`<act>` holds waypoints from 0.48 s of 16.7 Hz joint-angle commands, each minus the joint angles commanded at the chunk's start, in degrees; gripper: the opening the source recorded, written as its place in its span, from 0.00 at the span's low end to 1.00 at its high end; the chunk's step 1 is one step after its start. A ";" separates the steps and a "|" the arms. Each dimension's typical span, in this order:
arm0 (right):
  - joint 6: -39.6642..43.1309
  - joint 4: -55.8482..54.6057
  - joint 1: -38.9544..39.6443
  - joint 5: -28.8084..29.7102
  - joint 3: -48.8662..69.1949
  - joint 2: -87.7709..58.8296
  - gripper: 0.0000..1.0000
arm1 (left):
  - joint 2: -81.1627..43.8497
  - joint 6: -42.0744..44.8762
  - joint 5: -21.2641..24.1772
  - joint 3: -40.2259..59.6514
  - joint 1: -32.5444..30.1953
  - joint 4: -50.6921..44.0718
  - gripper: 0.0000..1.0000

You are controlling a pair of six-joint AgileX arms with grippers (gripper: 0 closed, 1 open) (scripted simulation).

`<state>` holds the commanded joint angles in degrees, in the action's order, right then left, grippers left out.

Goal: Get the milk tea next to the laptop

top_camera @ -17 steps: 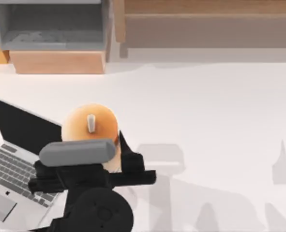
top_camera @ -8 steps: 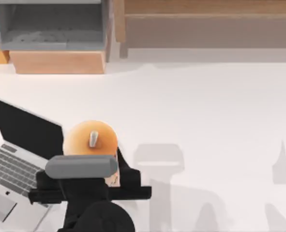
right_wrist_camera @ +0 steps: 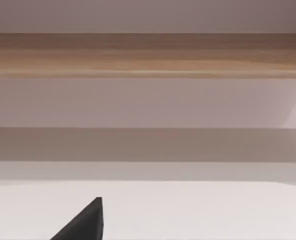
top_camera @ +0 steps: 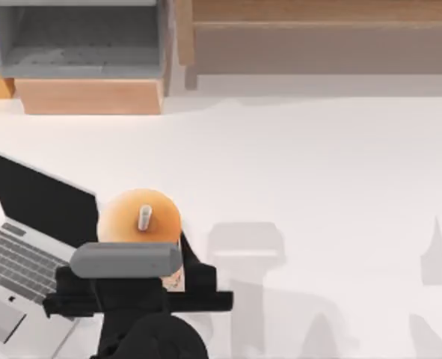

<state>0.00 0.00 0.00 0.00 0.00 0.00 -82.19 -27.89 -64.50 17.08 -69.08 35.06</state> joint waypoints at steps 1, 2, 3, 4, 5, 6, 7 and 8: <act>0.00 0.00 0.00 0.00 0.00 0.00 1.00 | 0.00 0.00 0.00 0.00 0.00 0.00 0.30; 0.00 0.00 0.00 0.00 0.00 0.00 1.00 | 0.00 0.00 0.00 0.00 0.00 0.00 0.38; 0.00 0.00 0.00 0.00 0.00 0.00 1.00 | 0.00 0.00 0.00 0.00 0.00 0.00 0.45; 0.00 0.00 0.00 0.00 0.00 0.00 1.00 | 0.00 0.00 0.00 0.00 0.00 0.00 0.53; 0.00 0.00 0.00 0.00 0.00 0.00 1.00 | 0.00 0.00 0.00 0.00 0.00 0.00 0.60; 0.00 0.00 0.00 0.00 0.00 0.00 1.00 | 0.00 0.00 0.00 0.00 0.00 0.00 0.68; 0.00 0.00 0.00 0.00 0.00 0.00 1.00 | 0.00 0.00 0.00 0.00 0.00 0.00 0.75; 0.00 0.00 0.00 0.00 0.00 0.00 1.00 | 0.00 0.00 0.00 0.00 0.00 0.00 0.83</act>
<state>0.00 0.00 0.00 0.00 0.00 0.00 -82.19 -27.89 -64.50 17.08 -69.08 35.06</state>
